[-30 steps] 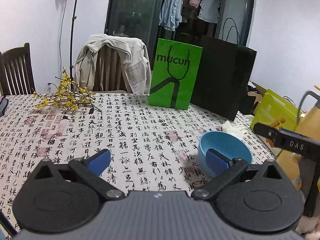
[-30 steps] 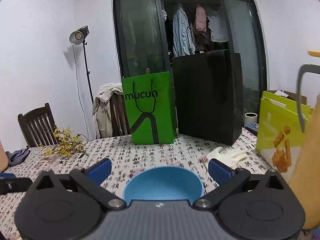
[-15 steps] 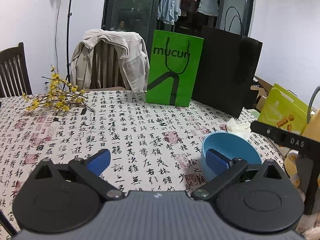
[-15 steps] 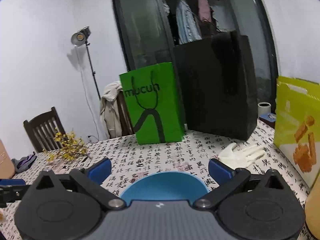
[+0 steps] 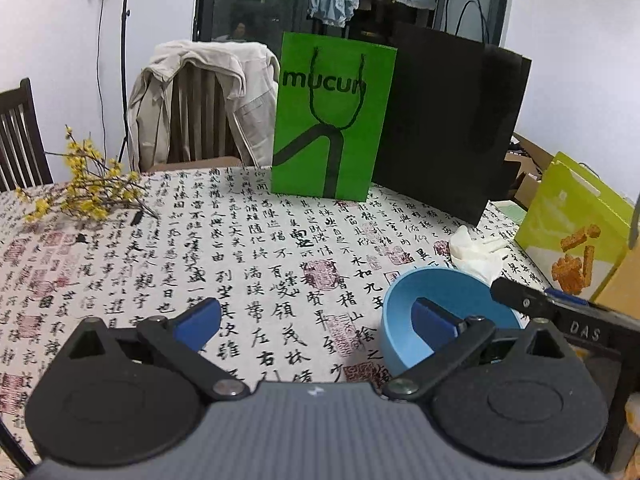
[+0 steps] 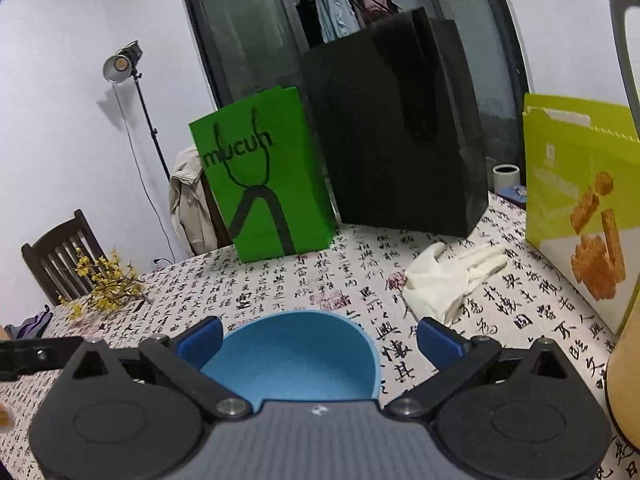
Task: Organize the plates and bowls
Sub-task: 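Close both grippers on the rim of the blue bowl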
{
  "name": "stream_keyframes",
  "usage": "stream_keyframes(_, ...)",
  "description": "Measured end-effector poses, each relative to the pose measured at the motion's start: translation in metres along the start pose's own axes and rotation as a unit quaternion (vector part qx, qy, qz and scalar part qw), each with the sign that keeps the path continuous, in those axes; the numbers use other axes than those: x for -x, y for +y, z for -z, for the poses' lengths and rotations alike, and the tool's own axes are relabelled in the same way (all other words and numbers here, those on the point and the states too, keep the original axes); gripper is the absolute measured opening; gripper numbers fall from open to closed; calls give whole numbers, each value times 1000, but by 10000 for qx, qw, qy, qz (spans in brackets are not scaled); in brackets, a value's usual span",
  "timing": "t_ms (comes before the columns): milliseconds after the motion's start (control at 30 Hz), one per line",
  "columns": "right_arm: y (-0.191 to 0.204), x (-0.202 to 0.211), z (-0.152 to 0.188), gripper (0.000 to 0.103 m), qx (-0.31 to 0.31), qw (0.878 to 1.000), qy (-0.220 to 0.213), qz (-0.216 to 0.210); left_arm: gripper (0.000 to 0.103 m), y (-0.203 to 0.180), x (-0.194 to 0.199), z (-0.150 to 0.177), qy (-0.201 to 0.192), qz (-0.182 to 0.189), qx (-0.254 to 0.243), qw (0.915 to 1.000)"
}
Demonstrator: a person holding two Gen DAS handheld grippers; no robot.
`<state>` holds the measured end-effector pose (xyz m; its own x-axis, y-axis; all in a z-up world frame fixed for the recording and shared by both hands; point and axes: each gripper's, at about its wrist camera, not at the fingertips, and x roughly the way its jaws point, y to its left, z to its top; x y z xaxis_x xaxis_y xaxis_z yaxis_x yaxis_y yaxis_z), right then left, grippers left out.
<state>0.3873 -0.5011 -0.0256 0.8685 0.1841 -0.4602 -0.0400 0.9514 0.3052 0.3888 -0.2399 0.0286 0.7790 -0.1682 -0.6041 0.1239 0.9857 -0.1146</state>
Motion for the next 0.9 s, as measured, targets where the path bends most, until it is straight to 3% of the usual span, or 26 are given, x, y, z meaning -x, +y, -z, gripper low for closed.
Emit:
stream_keyframes(433, -15, -17, 4, 103, -232, 9984, 378, 338, 103, -28, -55, -4, 489, -215, 6, 9986)
stream_keyframes(900, -21, -38, 13, 103, -380, 9944, 809, 556, 103, -44, -91, 8, 754, -430, -243, 9959)
